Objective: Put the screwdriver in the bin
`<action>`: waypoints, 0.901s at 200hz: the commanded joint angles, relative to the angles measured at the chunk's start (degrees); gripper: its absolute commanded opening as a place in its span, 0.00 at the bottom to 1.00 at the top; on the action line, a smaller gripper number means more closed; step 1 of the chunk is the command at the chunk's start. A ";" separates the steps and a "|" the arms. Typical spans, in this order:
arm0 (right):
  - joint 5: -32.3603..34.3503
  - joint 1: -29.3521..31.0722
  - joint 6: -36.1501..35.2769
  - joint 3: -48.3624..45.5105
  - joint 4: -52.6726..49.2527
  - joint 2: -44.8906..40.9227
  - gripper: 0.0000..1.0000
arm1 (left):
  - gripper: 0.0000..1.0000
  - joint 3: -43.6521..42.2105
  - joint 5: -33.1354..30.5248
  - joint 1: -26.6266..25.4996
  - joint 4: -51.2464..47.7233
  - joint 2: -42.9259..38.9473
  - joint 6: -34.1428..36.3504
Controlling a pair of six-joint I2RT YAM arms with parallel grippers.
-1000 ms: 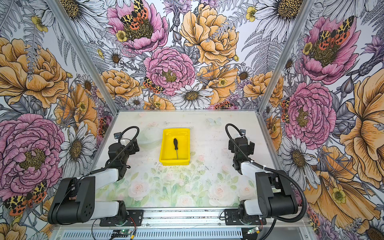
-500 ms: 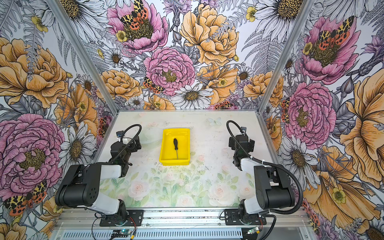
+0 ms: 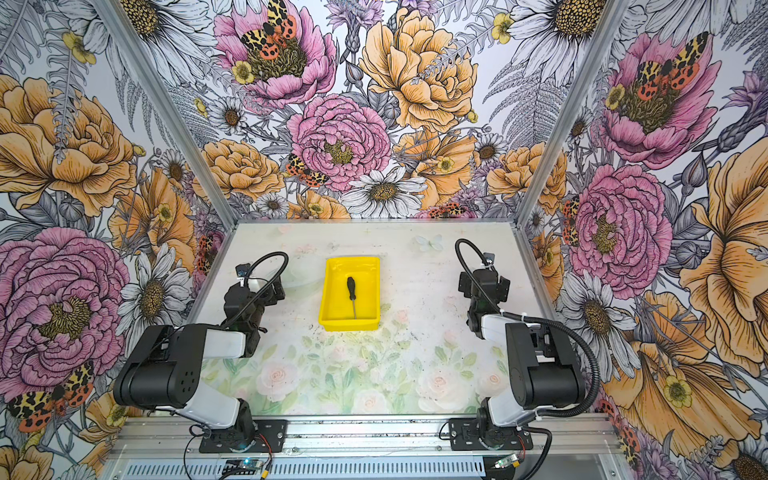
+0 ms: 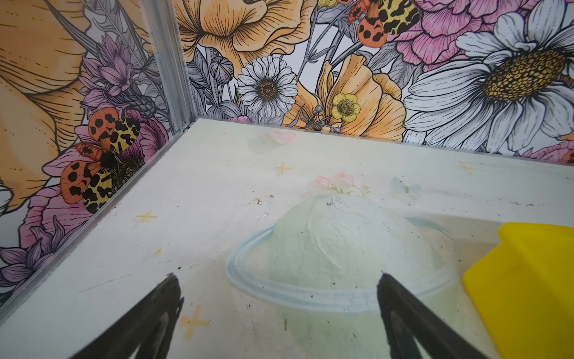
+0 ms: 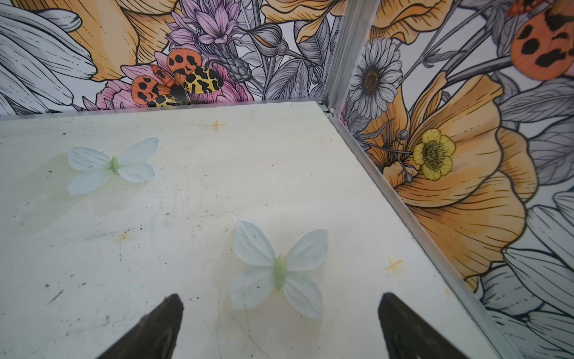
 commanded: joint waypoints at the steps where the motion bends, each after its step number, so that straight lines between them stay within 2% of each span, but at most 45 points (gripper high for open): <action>1: -0.68 -0.44 0.95 -2.09 5.06 -1.57 1.00 | 0.99 0.04 -2.15 -0.51 1.68 0.08 1.15; 74: -0.09 0.36 0.19 -5.42 11.00 -1.92 0.99 | 0.99 0.04 -3.58 -1.22 1.77 0.08 1.54; 143: -0.07 0.75 -0.19 -5.86 11.78 -1.99 0.99 | 0.99 0.18 -3.51 -1.15 1.46 0.00 1.37; 180: -5.27 0.76 -2.67 -11.20 23.89 0.52 0.99 | 0.99 0.13 -3.24 -0.93 1.31 -0.10 1.24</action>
